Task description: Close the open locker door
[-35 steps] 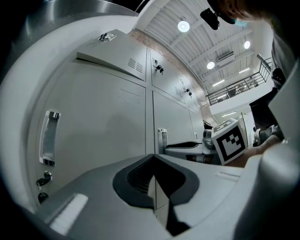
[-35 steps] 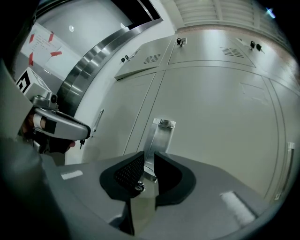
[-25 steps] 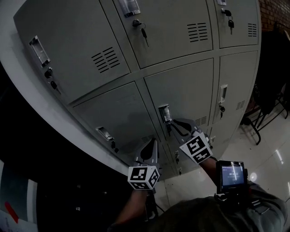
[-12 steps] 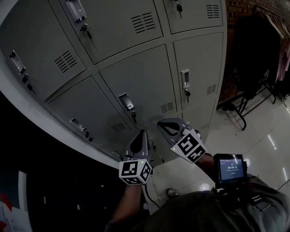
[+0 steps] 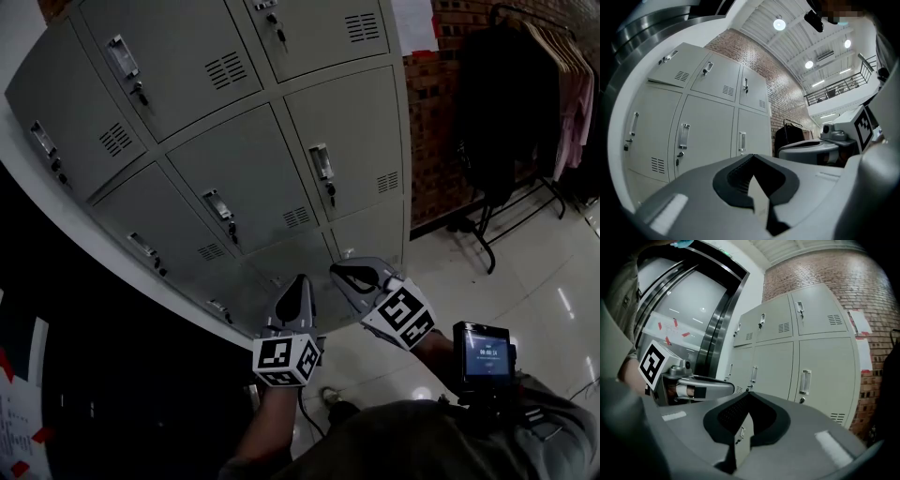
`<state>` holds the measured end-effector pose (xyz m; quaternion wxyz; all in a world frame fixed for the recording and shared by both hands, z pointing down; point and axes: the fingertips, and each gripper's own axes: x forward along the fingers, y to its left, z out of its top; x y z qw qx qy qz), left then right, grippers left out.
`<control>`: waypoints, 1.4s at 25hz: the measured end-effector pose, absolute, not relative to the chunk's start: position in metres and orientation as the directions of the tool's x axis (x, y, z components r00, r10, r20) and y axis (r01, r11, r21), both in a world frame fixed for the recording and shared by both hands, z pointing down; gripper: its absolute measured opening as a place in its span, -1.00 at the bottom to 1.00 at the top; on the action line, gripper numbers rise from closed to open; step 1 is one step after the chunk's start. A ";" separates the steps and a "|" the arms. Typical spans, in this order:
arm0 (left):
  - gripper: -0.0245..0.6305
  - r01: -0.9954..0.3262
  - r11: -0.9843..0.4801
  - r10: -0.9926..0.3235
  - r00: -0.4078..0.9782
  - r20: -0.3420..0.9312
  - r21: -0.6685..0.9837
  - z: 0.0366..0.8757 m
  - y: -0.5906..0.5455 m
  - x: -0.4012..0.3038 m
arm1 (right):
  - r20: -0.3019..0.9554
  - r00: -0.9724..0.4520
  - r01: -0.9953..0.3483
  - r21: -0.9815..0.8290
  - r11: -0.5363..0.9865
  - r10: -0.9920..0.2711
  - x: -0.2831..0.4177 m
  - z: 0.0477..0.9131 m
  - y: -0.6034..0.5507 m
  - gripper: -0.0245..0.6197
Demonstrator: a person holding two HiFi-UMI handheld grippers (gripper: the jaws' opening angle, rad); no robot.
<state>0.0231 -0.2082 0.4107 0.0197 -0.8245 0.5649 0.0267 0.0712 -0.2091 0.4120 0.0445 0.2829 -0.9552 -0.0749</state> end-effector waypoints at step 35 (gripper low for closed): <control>-0.93 -0.913 -0.406 -0.912 0.408 -0.054 -0.038 0.395 -0.116 0.064 | 0.024 -0.840 -0.538 0.092 0.838 -0.542 0.108 0.399 -0.115 -0.92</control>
